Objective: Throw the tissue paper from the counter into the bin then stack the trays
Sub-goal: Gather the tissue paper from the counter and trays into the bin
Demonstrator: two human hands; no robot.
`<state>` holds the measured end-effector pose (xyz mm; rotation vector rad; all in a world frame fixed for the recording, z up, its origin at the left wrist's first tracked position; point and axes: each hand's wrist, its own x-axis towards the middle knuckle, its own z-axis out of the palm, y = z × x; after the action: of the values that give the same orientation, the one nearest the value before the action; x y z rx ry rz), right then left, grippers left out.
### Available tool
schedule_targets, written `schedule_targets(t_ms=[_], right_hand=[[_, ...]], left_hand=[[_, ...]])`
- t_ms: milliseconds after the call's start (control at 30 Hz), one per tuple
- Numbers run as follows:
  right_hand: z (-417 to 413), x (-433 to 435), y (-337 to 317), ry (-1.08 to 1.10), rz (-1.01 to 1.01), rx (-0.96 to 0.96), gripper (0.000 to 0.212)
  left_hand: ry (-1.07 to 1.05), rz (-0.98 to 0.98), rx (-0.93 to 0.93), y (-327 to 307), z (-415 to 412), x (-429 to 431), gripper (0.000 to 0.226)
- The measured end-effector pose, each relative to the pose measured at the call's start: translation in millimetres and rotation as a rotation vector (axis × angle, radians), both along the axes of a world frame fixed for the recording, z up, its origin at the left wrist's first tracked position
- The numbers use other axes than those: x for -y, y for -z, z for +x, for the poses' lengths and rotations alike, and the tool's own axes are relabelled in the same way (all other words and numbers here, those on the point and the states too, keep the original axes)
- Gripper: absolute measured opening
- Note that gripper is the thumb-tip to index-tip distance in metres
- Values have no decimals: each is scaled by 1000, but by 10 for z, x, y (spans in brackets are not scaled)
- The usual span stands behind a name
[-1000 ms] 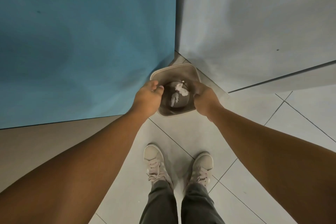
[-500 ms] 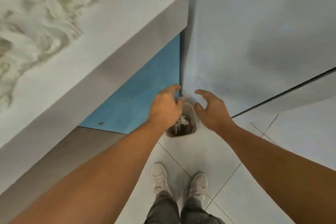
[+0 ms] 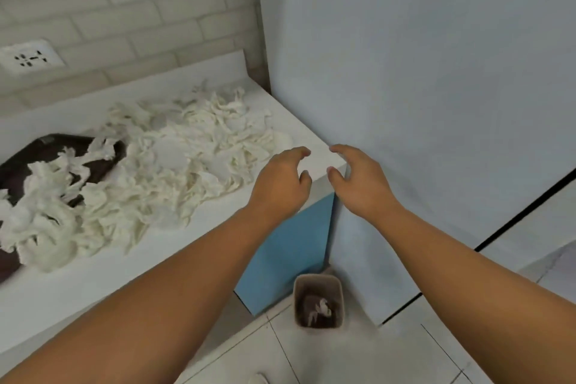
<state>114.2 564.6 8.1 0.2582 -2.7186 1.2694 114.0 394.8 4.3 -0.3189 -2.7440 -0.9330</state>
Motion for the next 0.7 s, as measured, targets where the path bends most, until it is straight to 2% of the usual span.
schedule_targets(t_ms=[167,300,500,700], right_hand=[[-171,301,-313,-51,50,-61,42],[-417,556,-341,-69,132,-38,41],[-1070,887,-36,-65,223,28,41],[-1835,1217,330,10,287,192,50]], left_hand=[[-89,-25,-49,-301,-67,389,43],[-145,-73,-55,-334,-254,788,40],[-165,-121,-15,-142,-810,1388,39],[-102,-148,50,88,-1460,1812,39]])
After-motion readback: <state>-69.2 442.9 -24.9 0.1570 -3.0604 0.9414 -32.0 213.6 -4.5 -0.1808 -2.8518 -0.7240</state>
